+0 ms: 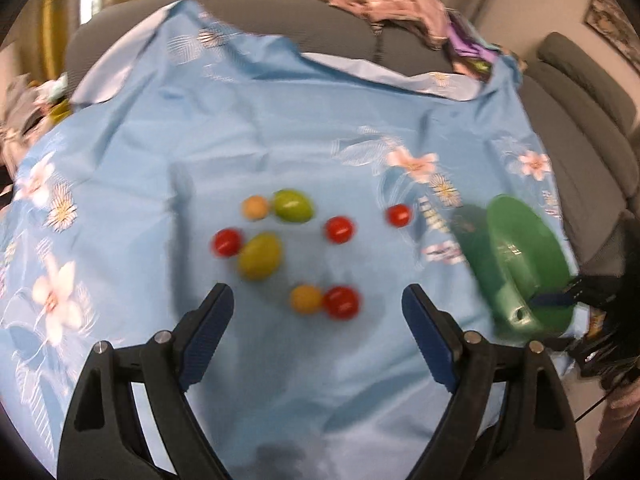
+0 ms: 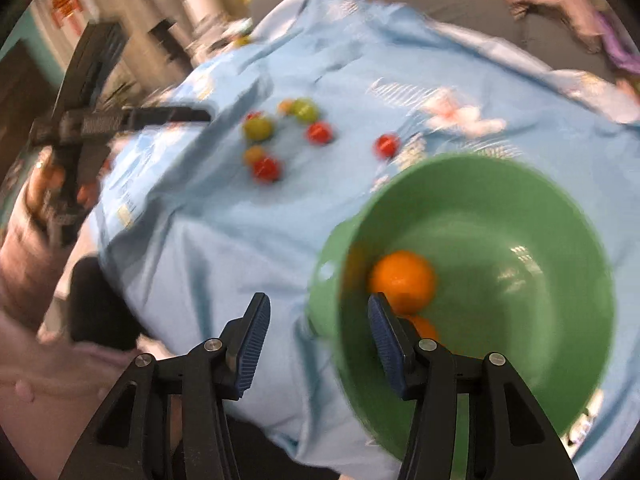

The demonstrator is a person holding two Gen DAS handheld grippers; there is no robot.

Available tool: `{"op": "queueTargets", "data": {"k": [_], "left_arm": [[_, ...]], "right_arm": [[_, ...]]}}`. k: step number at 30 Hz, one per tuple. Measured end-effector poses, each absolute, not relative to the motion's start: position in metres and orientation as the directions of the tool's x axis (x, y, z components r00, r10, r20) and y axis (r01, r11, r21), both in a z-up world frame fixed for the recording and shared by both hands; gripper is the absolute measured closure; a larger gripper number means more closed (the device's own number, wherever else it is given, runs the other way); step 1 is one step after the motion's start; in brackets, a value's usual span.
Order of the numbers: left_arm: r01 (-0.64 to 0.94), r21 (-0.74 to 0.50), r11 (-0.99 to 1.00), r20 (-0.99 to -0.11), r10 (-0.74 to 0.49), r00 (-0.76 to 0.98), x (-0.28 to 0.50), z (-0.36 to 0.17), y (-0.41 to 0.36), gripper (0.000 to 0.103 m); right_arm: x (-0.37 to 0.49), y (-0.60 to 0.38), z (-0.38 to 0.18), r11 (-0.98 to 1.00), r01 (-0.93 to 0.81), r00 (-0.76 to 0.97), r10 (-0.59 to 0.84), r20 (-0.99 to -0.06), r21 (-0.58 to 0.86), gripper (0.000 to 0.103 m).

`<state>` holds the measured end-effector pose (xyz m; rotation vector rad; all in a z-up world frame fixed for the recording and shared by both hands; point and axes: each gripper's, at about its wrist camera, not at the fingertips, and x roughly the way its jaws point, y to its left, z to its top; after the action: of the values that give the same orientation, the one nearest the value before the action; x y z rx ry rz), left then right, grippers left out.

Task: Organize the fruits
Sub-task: 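Grasp a red cherry tomato with the left tool while the right tool grasps another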

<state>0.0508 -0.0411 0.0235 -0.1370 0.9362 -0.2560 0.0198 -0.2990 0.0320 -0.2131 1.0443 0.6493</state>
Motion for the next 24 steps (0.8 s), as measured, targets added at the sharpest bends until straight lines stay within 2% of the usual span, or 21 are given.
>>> {"op": "queueTargets", "data": {"k": [3, 9, 16, 24], "left_arm": [[0.140, -0.150, 0.979, -0.792, -0.203, 0.575, 0.038, 0.014, -0.034, 0.017], [0.122, -0.183, 0.976, -0.809, -0.219, 0.546, 0.028, -0.008, -0.020, 0.017], [0.088, -0.237, 0.968, -0.808, -0.246, 0.536, 0.024, -0.016, 0.000, 0.018], [0.073, -0.294, 0.953, -0.800, -0.287, 0.526, 0.024, -0.025, 0.015, 0.019]], "right_arm": [[0.017, -0.295, 0.047, 0.836, -0.541, 0.452, 0.378, -0.808, 0.088, 0.049], [0.014, -0.255, 0.046, 0.809, -0.559, 0.466, 0.488, -0.738, 0.182, 0.049], [0.020, -0.201, 0.014, 0.759, -0.590, 0.365, 0.556, -0.747, 0.277, 0.049], [0.033, -0.173, -0.006, 0.742, -0.592, 0.313, 0.570, -0.759, 0.314, 0.049]]}}
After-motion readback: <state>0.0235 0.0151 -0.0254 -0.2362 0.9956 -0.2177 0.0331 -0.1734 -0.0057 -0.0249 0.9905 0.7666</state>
